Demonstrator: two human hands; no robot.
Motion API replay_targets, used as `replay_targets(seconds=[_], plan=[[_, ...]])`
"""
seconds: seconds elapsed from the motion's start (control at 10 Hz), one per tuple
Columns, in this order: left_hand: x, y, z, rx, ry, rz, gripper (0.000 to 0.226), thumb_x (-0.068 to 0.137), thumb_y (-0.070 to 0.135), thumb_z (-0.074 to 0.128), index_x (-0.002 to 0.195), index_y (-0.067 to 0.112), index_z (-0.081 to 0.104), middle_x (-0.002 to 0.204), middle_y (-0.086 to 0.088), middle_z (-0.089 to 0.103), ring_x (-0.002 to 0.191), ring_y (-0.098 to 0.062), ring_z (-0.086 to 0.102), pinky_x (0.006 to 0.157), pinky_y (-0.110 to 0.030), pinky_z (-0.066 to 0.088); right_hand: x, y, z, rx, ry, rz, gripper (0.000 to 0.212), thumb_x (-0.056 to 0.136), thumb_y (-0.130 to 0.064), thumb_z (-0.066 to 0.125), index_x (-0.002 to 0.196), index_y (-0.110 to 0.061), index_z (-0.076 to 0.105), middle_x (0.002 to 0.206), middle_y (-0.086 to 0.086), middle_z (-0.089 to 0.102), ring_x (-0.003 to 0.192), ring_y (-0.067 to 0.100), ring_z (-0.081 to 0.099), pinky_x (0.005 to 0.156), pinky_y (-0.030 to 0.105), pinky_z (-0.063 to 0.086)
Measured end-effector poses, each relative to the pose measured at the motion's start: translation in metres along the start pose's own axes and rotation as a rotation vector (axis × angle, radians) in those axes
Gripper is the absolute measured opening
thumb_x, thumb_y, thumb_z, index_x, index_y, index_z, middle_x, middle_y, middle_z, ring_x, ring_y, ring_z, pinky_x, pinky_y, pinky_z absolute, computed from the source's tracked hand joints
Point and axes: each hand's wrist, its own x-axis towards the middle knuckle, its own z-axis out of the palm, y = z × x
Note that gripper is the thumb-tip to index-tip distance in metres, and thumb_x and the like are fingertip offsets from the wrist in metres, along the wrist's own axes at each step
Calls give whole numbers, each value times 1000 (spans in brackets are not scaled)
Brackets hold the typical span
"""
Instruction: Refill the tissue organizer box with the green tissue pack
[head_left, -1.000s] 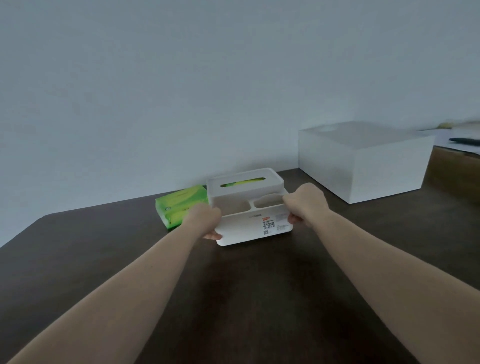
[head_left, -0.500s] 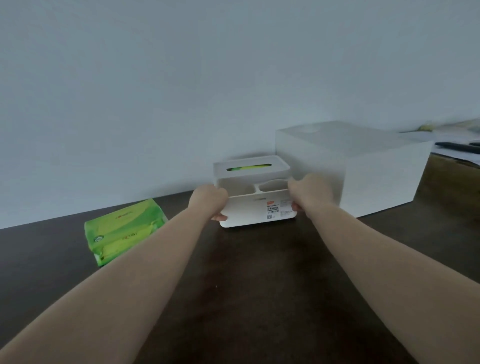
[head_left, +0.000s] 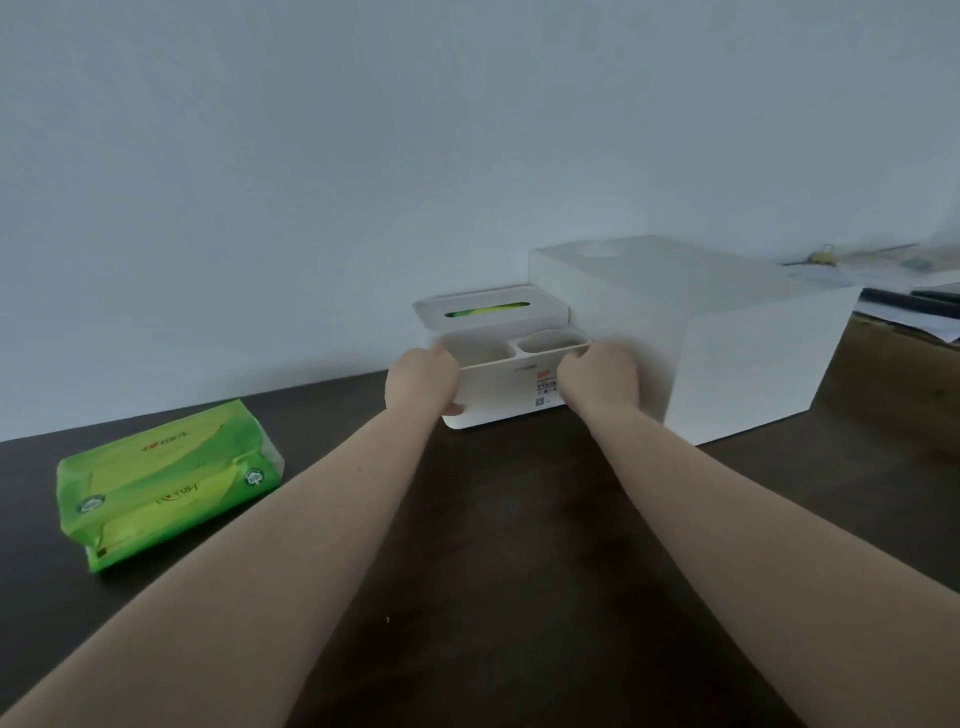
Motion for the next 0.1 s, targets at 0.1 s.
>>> replay_targets(seconds=[0.1], plan=[[-4,-7,0,29,56,11,53,101,39,24,110,0,58,68,-10,66,55,-21,63,62,-28,47,2,7,1,50,-67,-6,19,84,-9,44,85,1,60,82,17,62,85,36,63,67,33,48]])
